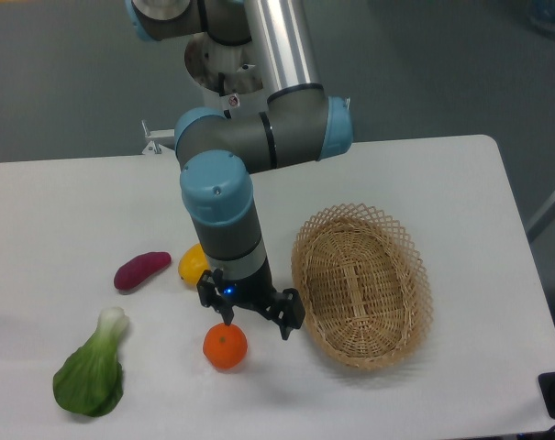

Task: Place the orange on the table
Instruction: 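Open the gripper to release the orange and lift away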

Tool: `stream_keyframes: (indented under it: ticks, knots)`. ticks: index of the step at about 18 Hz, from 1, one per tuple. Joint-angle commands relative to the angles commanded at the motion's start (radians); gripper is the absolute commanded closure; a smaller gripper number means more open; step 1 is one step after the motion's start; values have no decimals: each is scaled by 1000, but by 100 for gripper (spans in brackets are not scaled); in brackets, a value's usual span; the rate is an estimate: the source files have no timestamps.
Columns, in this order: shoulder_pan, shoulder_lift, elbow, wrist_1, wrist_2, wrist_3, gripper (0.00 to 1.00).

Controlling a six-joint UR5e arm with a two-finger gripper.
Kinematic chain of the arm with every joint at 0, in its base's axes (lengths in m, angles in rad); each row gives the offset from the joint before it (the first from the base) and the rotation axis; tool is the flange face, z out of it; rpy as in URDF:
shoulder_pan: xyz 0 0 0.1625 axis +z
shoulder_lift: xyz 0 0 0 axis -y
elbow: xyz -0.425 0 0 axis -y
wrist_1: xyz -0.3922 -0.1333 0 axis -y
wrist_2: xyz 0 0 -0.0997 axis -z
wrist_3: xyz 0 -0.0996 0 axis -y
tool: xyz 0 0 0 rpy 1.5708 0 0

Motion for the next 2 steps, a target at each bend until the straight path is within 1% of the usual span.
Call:
stream_keyframes:
  ticks: [2]
  knots:
    - [5, 8, -3, 0, -2, 3, 0]
